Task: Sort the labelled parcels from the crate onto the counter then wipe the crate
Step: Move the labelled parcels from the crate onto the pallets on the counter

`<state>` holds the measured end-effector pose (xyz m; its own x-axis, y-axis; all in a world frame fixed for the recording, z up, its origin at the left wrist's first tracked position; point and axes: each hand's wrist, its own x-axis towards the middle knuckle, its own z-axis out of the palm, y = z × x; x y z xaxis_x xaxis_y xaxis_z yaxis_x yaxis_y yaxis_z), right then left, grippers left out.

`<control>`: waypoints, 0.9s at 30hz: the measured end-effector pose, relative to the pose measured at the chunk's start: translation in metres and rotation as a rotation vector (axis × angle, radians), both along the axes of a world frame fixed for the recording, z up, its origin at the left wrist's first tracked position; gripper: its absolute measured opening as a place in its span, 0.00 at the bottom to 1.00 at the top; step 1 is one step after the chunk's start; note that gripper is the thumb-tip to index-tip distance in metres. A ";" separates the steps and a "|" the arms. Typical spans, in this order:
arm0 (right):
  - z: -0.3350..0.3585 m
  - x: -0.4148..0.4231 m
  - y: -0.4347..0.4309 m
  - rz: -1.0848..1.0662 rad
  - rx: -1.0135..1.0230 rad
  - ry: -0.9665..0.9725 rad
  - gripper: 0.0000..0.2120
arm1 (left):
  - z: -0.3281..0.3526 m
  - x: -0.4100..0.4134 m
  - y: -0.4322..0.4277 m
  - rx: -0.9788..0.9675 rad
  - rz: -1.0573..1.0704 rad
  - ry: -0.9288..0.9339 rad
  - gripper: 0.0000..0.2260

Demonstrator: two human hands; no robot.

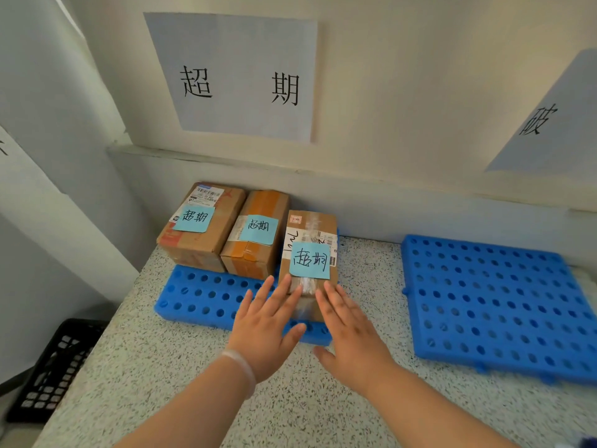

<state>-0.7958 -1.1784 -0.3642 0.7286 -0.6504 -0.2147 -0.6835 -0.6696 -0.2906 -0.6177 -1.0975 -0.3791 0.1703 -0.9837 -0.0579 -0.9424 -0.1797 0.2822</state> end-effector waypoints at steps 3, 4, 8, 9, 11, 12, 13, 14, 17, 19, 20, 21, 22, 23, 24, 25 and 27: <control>0.003 0.015 -0.021 -0.012 0.004 0.001 0.44 | -0.002 0.016 -0.025 -0.007 0.010 -0.020 0.36; 0.005 0.021 -0.028 -0.012 0.004 0.000 0.44 | -0.001 0.021 -0.033 -0.003 0.015 -0.024 0.36; 0.006 0.042 -0.053 -0.005 -0.007 -0.002 0.44 | -0.004 0.038 -0.060 -0.004 0.036 -0.059 0.32; 0.006 0.046 -0.058 -0.008 -0.005 -0.004 0.45 | -0.005 0.040 -0.066 -0.023 0.043 -0.056 0.32; 0.005 0.052 -0.065 -0.005 -0.004 -0.005 0.46 | -0.007 0.043 -0.075 -0.040 0.056 -0.064 0.33; 0.005 0.054 -0.067 0.000 -0.006 -0.004 0.46 | -0.007 0.045 -0.077 -0.054 0.065 -0.062 0.33; 0.003 0.055 -0.068 0.008 -0.010 -0.004 0.47 | -0.007 0.046 -0.078 -0.063 0.072 -0.058 0.34; 0.002 0.055 -0.067 0.016 -0.015 -0.003 0.48 | -0.007 0.046 -0.077 -0.053 0.072 -0.065 0.34; 0.001 0.054 -0.066 0.008 -0.013 -0.011 0.51 | -0.003 0.046 -0.074 0.003 0.062 -0.088 0.37; 0.005 0.050 -0.064 -0.013 0.002 -0.026 0.50 | 0.005 0.043 -0.074 0.038 0.060 -0.119 0.37; 0.009 0.046 -0.061 -0.026 -0.003 -0.030 0.50 | 0.009 0.040 -0.072 0.065 0.061 -0.148 0.36; 0.011 0.040 -0.056 -0.041 -0.015 -0.031 0.50 | 0.013 0.036 -0.070 0.095 0.062 -0.172 0.36; 0.015 0.032 -0.049 -0.059 -0.024 -0.028 0.50 | 0.018 0.029 -0.064 0.119 0.059 -0.187 0.36; 0.018 0.022 -0.040 -0.076 -0.030 -0.022 0.50 | 0.021 0.021 -0.058 0.135 0.046 -0.191 0.37; 0.021 0.011 -0.030 -0.091 -0.035 -0.012 0.50 | 0.024 0.010 -0.050 0.142 0.019 -0.188 0.37; 0.024 -0.001 -0.019 -0.108 -0.040 -0.001 0.49 | 0.027 -0.001 -0.041 0.145 -0.015 -0.182 0.37; 0.030 -0.026 0.003 -0.154 -0.050 0.015 0.48 | 0.030 -0.025 -0.025 0.148 -0.085 -0.176 0.37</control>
<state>-0.8222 -1.1754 -0.3340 0.6163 -0.7644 -0.1894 -0.7832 -0.5699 -0.2485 -0.6431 -1.1229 -0.3486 0.1079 -0.9779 -0.1789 -0.9882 -0.1252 0.0884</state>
